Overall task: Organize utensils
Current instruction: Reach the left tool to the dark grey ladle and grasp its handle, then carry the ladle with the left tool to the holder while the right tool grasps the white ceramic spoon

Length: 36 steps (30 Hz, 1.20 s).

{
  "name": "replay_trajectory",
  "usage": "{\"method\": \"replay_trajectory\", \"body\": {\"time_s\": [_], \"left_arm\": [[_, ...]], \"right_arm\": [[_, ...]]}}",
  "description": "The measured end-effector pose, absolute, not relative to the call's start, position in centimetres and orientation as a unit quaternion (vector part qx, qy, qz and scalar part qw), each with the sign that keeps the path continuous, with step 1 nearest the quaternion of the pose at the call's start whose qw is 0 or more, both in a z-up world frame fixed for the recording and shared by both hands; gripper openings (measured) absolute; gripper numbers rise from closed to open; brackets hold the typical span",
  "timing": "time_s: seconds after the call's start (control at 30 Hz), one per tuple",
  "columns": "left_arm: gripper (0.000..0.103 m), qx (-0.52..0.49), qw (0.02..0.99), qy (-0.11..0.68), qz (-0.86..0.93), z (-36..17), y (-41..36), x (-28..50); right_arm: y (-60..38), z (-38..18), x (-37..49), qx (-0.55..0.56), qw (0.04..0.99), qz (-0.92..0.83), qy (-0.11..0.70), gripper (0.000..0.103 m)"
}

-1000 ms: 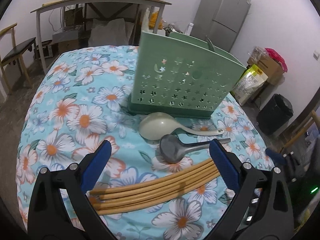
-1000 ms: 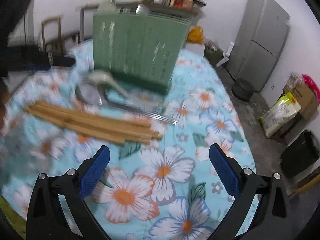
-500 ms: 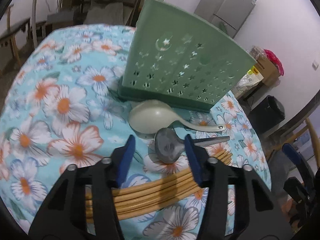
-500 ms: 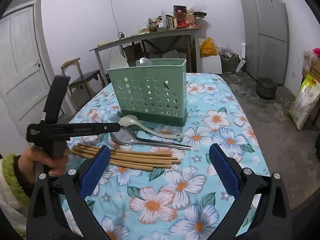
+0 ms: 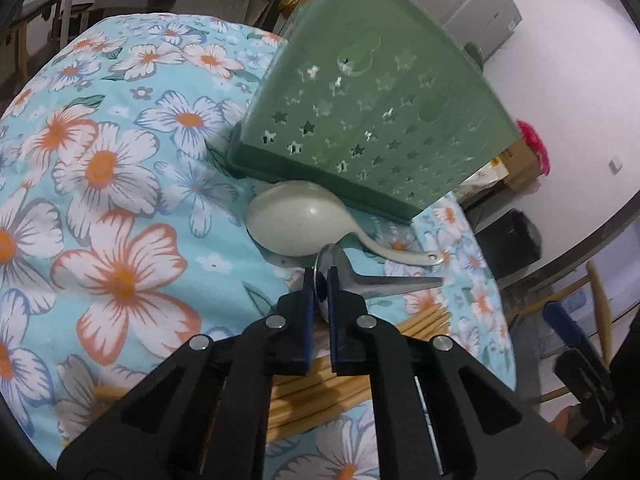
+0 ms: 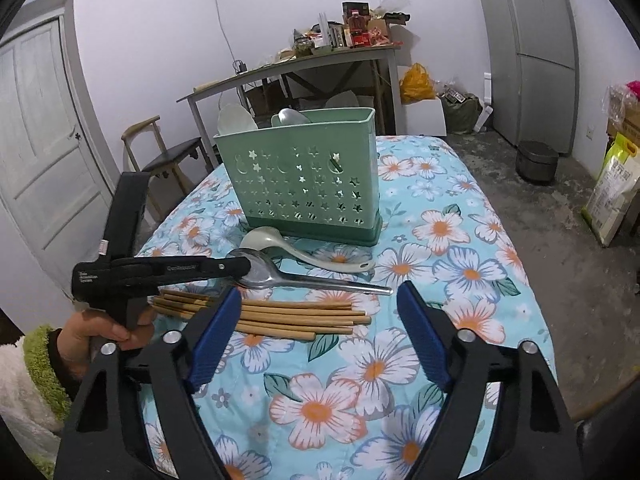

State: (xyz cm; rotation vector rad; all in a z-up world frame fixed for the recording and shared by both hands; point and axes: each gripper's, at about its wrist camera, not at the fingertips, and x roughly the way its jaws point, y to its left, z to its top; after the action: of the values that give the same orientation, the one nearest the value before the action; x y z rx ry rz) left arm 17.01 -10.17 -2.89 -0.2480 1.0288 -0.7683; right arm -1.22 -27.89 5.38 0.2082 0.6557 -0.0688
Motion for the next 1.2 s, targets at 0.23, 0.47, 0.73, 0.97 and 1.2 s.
{"method": "replay_trajectory", "body": {"time_s": [0.23, 0.47, 0.73, 0.97, 1.2], "left_arm": [[0.001, -0.156, 0.803, 0.456, -0.35, -0.3, -5.9, 16.2], [0.001, -0.173, 0.841, 0.406, -0.315, 3.6, 0.7, 14.8], [0.001, -0.177, 0.872, 0.381, -0.249, 4.8, 6.5, 15.1], [0.001, -0.207, 0.873, 0.379, -0.227, 3.7, 9.5, 16.2], [0.001, -0.221, 0.868, 0.381, -0.229, 2.7, 10.3, 16.9]], "right_arm": [[-27.4, 5.7, -0.2, 0.07, 0.941, -0.035, 0.329, 0.058], [-24.6, 5.6, 3.8, -0.036, 0.939, -0.006, 0.343, 0.045], [-19.9, 2.3, 10.2, -0.178, 0.906, 0.042, 0.382, 0.036], [-16.5, -1.4, 12.8, -0.329, 0.851, 0.036, 0.408, 0.036], [-14.2, -3.1, 13.0, -0.444, 0.807, 0.024, 0.389, 0.031]]}}
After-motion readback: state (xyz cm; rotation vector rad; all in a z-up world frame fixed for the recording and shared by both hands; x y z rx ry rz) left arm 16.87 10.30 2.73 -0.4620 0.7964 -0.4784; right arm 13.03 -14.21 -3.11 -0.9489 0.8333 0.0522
